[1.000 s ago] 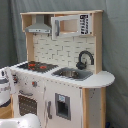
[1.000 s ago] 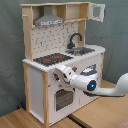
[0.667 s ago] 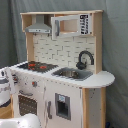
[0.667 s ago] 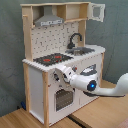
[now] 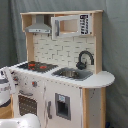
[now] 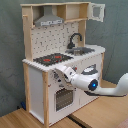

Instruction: Play with the kitchen

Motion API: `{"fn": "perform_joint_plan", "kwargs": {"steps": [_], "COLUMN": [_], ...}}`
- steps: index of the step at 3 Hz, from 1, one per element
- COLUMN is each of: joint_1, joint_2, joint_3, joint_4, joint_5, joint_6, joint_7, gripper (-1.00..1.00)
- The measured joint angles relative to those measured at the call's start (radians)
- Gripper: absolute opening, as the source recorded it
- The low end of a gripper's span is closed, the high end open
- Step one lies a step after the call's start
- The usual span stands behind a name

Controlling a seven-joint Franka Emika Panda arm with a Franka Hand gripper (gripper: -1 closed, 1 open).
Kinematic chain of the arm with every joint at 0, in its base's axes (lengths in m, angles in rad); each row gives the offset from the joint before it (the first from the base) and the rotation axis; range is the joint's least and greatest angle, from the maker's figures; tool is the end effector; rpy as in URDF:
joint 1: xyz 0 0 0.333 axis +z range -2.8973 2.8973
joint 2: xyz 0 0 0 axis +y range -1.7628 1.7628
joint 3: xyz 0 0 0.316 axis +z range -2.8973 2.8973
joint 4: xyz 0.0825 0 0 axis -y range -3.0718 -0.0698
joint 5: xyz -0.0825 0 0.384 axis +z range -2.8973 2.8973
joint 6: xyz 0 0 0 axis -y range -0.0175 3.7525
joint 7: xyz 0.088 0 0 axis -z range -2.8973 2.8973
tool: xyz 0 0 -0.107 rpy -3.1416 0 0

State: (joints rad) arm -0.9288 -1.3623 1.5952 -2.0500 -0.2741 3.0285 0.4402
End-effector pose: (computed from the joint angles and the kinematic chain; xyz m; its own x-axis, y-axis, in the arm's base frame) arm 0.3434 0.5381 0.3449 -0.0254 0.9469 0.3207 0.1191 -0.3156 0.9414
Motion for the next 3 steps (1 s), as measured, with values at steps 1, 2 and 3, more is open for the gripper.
{"fn": "perform_joint_plan", "kwargs": {"steps": [1,2,3], "joint_1": [0.083,0.154,0.199], "joint_2": [0.000,0.000,0.000], "joint_3": [-0.010,-0.027,-0.037], "joint_4": [-0.058,-0.100,-0.137], "joint_5": [0.000,0.000,0.000], "joint_6": [0.000,-0.001,-0.001], "joint_7": [-0.031,-0.086,-0.169], "gripper": [1.00,1.00,1.00]}}
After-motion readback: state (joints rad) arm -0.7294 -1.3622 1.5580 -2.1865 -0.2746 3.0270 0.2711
